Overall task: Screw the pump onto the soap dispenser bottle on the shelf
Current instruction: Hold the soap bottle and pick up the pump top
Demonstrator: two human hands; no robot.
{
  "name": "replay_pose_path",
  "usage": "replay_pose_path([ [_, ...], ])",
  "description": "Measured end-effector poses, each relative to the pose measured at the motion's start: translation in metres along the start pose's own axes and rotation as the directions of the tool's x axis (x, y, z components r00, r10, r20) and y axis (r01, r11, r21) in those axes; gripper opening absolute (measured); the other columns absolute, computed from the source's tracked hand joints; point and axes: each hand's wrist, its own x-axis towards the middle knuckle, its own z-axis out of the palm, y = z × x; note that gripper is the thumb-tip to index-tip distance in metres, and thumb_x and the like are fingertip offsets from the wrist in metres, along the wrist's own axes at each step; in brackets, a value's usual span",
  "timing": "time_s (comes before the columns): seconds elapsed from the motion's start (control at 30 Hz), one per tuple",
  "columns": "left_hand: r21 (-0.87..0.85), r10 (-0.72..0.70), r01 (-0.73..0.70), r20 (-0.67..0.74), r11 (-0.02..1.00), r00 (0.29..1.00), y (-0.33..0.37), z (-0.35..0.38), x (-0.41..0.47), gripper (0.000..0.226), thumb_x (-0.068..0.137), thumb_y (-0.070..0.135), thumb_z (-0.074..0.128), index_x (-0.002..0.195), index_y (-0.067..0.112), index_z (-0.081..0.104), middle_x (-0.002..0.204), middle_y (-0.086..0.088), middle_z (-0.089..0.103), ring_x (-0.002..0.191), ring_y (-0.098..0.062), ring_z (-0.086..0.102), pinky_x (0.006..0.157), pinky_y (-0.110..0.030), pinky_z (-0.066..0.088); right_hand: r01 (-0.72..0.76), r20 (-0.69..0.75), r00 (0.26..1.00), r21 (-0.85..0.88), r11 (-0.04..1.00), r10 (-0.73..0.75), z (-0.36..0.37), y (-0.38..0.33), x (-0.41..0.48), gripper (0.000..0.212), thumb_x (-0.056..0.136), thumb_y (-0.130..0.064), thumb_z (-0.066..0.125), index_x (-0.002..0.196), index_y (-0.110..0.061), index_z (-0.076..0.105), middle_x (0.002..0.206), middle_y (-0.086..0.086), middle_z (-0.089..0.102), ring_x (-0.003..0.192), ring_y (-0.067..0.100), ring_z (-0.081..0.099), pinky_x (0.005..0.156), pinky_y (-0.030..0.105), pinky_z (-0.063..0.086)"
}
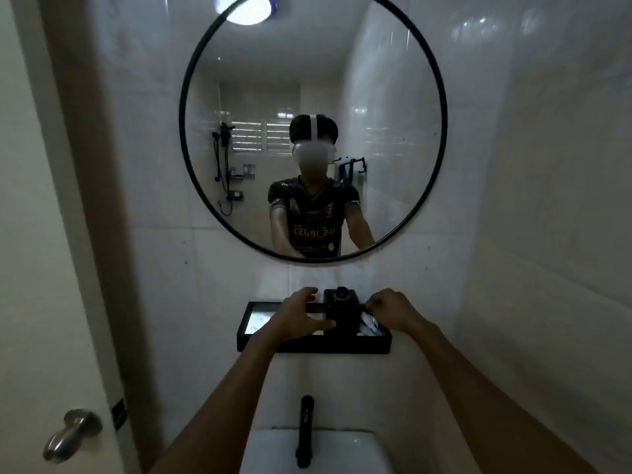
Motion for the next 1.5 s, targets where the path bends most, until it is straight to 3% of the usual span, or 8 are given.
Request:
replay_pose_path([
  [0.13,-0.111,-0.02,0.02,0.003,0.994,1.0,-0.006,0.002,0.009,0.096,0.072,0.03,0.09,0.152,0.013,0.039,0.148,-0.007,0.053,0.125,-0.025,0.06,0.1,-0.043,0.056,-0.071,0.019,0.997,0.05,0.996,0.07,0.0,0.002,0.01,0.037,0.09,-0.013,0.057,0.056,0.0,0.055,0.059,0.019,0.059,0.064,0.022,0.058,0.05,0.026,0.034],
  [0.33,-0.155,0.068,-0.059,0.05,0.986,0.996,-0.006,0.002,0.018,0.068,0.077,0.016,0.087,0.138,0.014,0.058,0.13,-0.001,0.066,0.107,-0.017,0.068,0.063,-0.008,0.057,-0.142,0.194,0.973,0.079,0.987,0.124,-0.014,-0.011,0.017,0.034,0.092,-0.036,0.064,0.085,-0.004,0.07,0.083,0.007,0.064,0.085,0.017,0.06,0.073,0.024,0.044],
  [0.53,-0.21,0.068,-0.053,0.063,0.976,0.996,-0.011,0.003,0.023,0.065,0.075,0.013,0.088,0.134,0.013,0.06,0.124,-0.005,0.069,0.092,-0.003,0.067,0.059,-0.006,0.055,-0.201,0.234,0.959,0.179,0.963,0.157,-0.015,-0.011,0.025,0.028,0.088,-0.022,0.068,0.064,-0.012,0.058,0.073,0.0,0.058,0.087,0.019,0.058,0.072,0.025,0.045],
  [0.8,-0.239,0.077,-0.064,0.046,0.969,0.996,-0.018,0.002,0.022,0.069,0.072,0.021,0.091,0.135,0.021,0.062,0.122,0.002,0.072,0.092,0.0,0.069,0.066,-0.009,0.053,-0.23,0.267,0.95,0.249,0.941,0.162,-0.019,-0.003,0.024,0.031,0.09,-0.027,0.068,0.085,0.003,0.072,0.087,0.007,0.065,0.078,0.012,0.058,0.072,0.022,0.046],
  [0.97,-0.287,0.079,-0.063,0.045,0.956,0.996,-0.021,0.004,0.021,0.068,0.073,0.02,0.09,0.135,0.023,0.063,0.12,0.005,0.072,0.095,0.001,0.068,0.063,-0.007,0.054,-0.175,0.203,0.974,0.401,0.899,0.099,-0.026,0.007,0.015,0.03,0.095,-0.026,0.065,0.104,-0.001,0.076,0.1,0.007,0.07,0.083,0.011,0.059,0.064,0.019,0.042],
  [1.17,-0.318,0.098,-0.081,0.037,0.945,0.994,-0.024,0.005,0.02,0.067,0.073,0.023,0.09,0.134,0.027,0.063,0.12,0.012,0.072,0.105,-0.007,0.069,0.068,-0.01,0.056,-0.112,0.151,0.988,0.506,0.855,0.04,-0.031,0.007,0.004,0.028,0.1,-0.018,0.057,0.123,-0.009,0.071,0.125,0.007,0.07,0.108,0.017,0.06,0.078,0.022,0.045],
  [1.33,-0.292,0.113,-0.096,0.042,0.952,0.993,-0.027,0.006,0.023,0.069,0.072,0.023,0.091,0.135,0.026,0.063,0.114,0.016,0.072,0.091,-0.012,0.066,0.076,-0.018,0.058,-0.009,-0.029,0.999,0.599,0.8,0.033,-0.046,-0.006,-0.002,0.028,0.099,-0.021,0.059,0.124,-0.013,0.07,0.124,0.006,0.071,0.101,0.009,0.063,0.073,0.014,0.043],
  [1.5,-0.283,0.108,-0.085,0.067,0.955,0.992,-0.031,0.007,0.027,0.071,0.071,0.02,0.092,0.136,0.019,0.063,0.124,0.002,0.071,0.087,-0.012,0.062,0.061,-0.01,0.054,0.1,-0.181,0.983,0.667,0.739,0.031,-0.061,-0.027,-0.006,0.022,0.099,-0.017,0.059,0.118,-0.019,0.07,0.107,-0.005,0.072,0.102,0.012,0.064,0.077,0.022,0.045],
])
